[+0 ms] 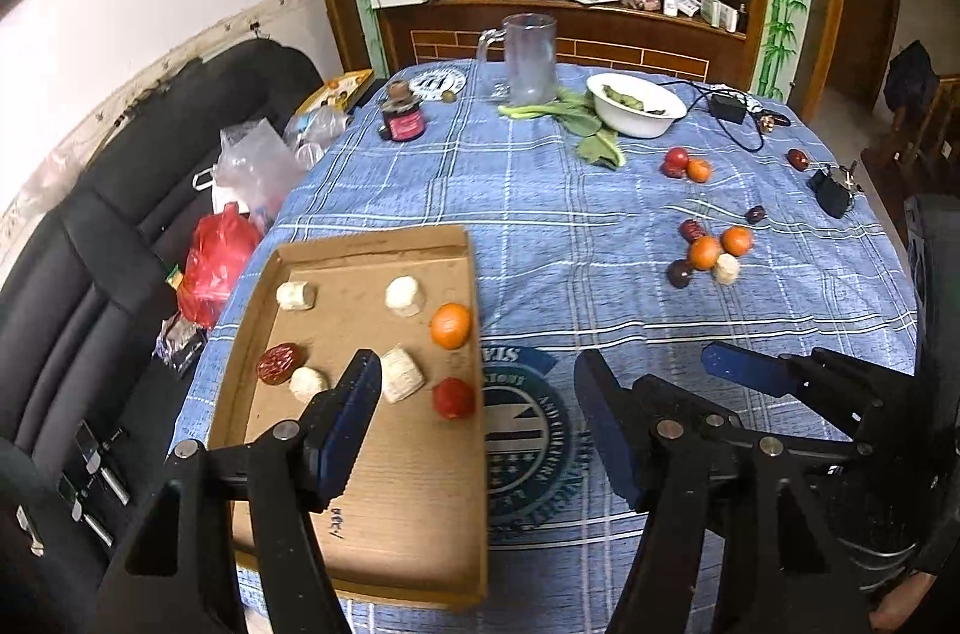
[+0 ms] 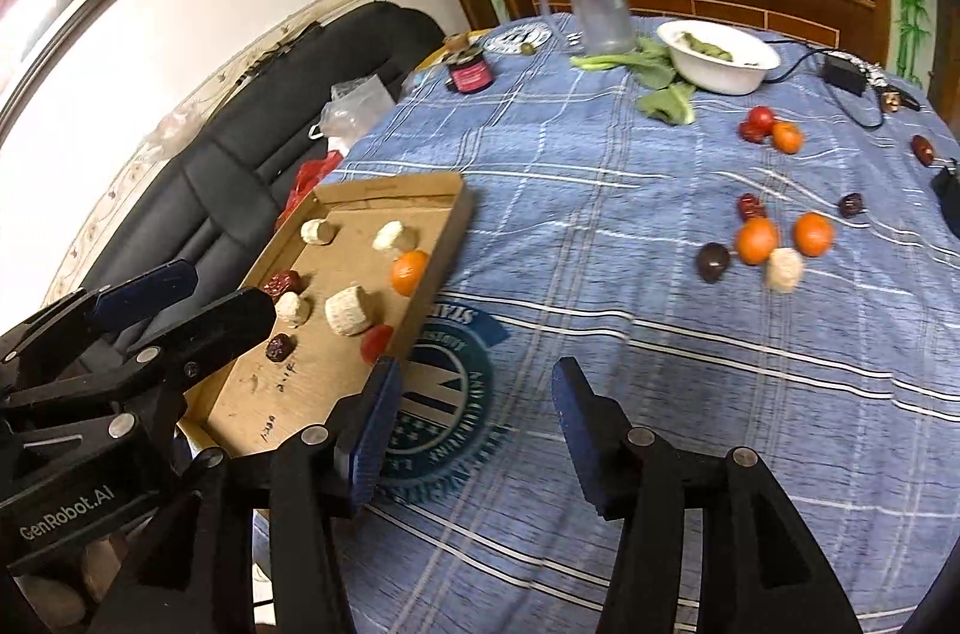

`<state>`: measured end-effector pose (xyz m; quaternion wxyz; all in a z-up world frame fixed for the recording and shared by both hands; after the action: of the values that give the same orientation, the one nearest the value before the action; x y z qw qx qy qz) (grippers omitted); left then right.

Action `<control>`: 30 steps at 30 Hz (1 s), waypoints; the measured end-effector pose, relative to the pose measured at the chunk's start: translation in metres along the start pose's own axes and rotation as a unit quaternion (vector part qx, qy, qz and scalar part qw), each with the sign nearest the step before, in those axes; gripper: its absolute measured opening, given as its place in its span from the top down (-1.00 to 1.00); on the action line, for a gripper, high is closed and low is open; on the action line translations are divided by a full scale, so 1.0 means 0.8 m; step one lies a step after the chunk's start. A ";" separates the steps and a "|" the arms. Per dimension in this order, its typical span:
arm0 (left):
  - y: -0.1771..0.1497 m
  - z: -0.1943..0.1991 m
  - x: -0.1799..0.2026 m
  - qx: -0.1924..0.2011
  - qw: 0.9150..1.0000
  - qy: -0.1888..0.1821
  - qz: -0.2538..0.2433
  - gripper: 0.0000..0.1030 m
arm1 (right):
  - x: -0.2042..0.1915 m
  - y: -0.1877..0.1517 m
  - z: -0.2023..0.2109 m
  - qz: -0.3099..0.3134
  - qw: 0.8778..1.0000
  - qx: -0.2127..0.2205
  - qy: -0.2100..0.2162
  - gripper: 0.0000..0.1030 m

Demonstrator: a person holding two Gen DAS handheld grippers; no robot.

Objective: Organize fruits
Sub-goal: 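Move both tools back over the fruits on the tablecloth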

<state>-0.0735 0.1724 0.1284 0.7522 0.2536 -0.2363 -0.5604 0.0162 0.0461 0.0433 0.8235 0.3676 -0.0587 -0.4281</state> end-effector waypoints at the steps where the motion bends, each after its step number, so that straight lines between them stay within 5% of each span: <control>1: -0.001 0.002 0.007 0.002 1.000 0.000 -0.002 -0.28 | 0.004 -0.002 0.005 0.000 1.000 0.002 -0.003 -0.12; 18: -0.010 0.023 0.046 0.022 1.000 0.007 -0.019 -0.36 | 0.036 -0.024 0.035 -0.001 1.000 0.006 -0.013 -0.23; 30: -0.019 -0.012 0.026 -0.029 0.999 -0.009 0.027 -0.37 | 0.098 -0.055 0.021 -0.058 0.997 -0.019 -0.036 -0.23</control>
<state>-0.0729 0.1495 0.1129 0.7718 0.2205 -0.2337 -0.5488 0.0294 -0.0382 0.0093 0.8015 0.3390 -0.0587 -0.4891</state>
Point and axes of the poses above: each gripper's, at about its wrist camera, not at the fingertips, and z roughly against the way its jaws point, x to its right, y to its top, the point moved 5 cm from there along -z, roughly the way its jaws point, and after that the axes turned 15 degrees about z, right-handed, at the moved point
